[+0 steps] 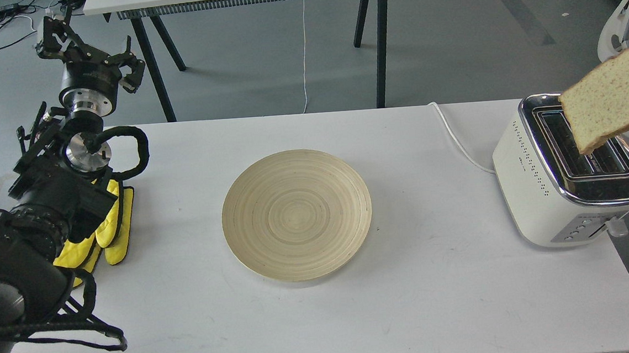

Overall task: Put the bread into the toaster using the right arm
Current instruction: 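Lower the bread slice into the toaster slot with the right gripper, then release the bread and raise the right gripper away from the toaster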

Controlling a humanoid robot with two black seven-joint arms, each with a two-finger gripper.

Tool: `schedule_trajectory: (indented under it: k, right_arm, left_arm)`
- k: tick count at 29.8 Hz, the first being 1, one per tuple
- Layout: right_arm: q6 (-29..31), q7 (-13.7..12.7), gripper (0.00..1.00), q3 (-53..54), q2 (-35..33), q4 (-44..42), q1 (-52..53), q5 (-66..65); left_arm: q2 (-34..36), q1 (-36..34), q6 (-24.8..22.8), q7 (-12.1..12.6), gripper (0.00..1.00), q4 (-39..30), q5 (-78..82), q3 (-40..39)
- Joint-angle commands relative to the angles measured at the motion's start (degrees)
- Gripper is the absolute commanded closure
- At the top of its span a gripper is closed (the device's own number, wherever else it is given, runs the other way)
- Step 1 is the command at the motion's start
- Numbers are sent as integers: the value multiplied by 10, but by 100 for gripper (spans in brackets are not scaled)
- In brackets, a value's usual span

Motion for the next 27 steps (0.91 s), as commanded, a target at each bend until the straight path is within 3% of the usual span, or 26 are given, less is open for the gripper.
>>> schedule_trajectory:
  k: [1, 14, 18, 24, 27]
  right_arm:
    - [-3, -11, 92, -16, 10, -9, -2, 0]
    - [-7, -23, 86, -37, 57, -19, -6, 2]
    - [-8, -24, 67, -36, 68, -19, -5, 3]
    - [-11, -18, 7, -10, 76, -16, -4, 12]
    - [-15, -17, 4, 27, 93, -19, -5, 57]
  left_arm:
    - [0, 0, 0, 0, 0, 0, 0, 0]
    - [0, 0, 0, 0, 0, 0, 0, 0]
    - [0, 0, 0, 0, 0, 0, 0, 0]
    - [0, 0, 0, 0, 0, 0, 0, 0]
    - [0, 0, 0, 0, 0, 0, 0, 0]
